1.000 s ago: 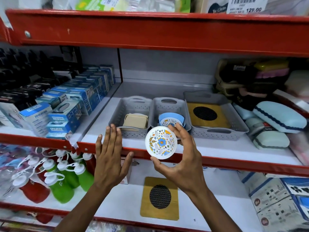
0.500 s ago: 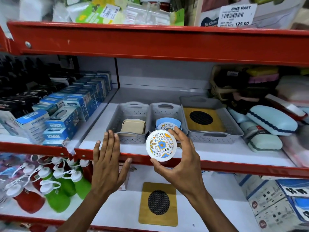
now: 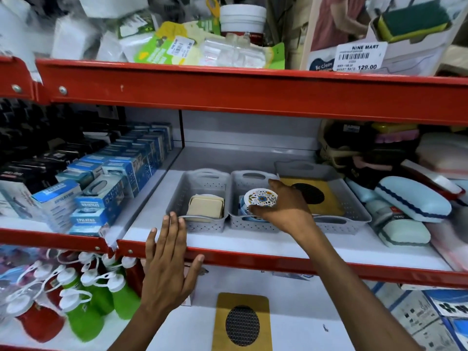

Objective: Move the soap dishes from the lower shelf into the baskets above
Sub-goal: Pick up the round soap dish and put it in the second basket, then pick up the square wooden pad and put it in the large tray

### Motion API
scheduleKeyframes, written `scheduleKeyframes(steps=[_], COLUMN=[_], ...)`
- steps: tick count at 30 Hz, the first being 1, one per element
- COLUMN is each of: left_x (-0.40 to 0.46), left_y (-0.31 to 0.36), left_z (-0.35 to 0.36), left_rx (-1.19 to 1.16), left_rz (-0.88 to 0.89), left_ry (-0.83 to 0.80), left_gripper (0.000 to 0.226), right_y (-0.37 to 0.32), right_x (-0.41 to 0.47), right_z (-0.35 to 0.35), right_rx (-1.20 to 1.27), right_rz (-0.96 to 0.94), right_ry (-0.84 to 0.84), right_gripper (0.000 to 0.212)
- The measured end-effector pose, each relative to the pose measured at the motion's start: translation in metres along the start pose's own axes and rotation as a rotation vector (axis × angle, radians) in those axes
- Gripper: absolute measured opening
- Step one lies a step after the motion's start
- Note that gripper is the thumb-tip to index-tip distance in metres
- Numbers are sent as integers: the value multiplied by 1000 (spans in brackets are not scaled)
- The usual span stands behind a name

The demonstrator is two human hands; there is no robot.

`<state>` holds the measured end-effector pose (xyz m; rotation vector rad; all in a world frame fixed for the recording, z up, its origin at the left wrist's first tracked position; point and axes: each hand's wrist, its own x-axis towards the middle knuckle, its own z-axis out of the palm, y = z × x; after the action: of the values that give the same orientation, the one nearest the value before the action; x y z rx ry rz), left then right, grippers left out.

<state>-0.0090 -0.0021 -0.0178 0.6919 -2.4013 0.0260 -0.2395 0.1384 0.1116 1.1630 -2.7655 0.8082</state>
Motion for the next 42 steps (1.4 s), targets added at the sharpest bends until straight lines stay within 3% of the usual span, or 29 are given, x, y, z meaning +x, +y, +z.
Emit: scheduleKeyframes(steps=[5, 9, 13, 19, 23, 26, 29, 36, 38, 42], left_x=[2, 2, 3, 3, 3, 4, 3, -4, -18, -71], left_y=[-1, -2, -3, -1, -2, -2, -1, 7, 14, 25], left_z=[0, 2, 3, 2, 2, 1, 1, -2, 0, 26], left_rx=[0, 3, 4, 11, 12, 15, 8, -39, -89, -193], left_rz=[10, 16, 18, 15, 8, 3, 0, -20, -15, 71], left_ry=[18, 28, 33, 43, 39, 38, 45, 62, 70, 35], left_gripper=[79, 79, 79, 79, 79, 80, 80, 82, 83, 85], right_y=[-4, -11, -9, -3, 4, 12, 27, 97, 108, 130], right_x=[12, 13, 11, 1, -24, -58, -90, -138, -153, -177], right_z=[-5, -10, -9, -9, -6, 6, 28, 105, 122, 159], right_rx=[-14, -85, -73, -79, -15, 105, 75, -84, -100, -86], right_rz=[49, 33, 53, -29, -133, -327, -530, -762, -773, -622], right_ry=[-149, -195, -204, -96, 63, 242, 367, 414, 376, 114], right_gripper=[84, 66, 76, 48, 50, 48, 48, 48, 48, 48])
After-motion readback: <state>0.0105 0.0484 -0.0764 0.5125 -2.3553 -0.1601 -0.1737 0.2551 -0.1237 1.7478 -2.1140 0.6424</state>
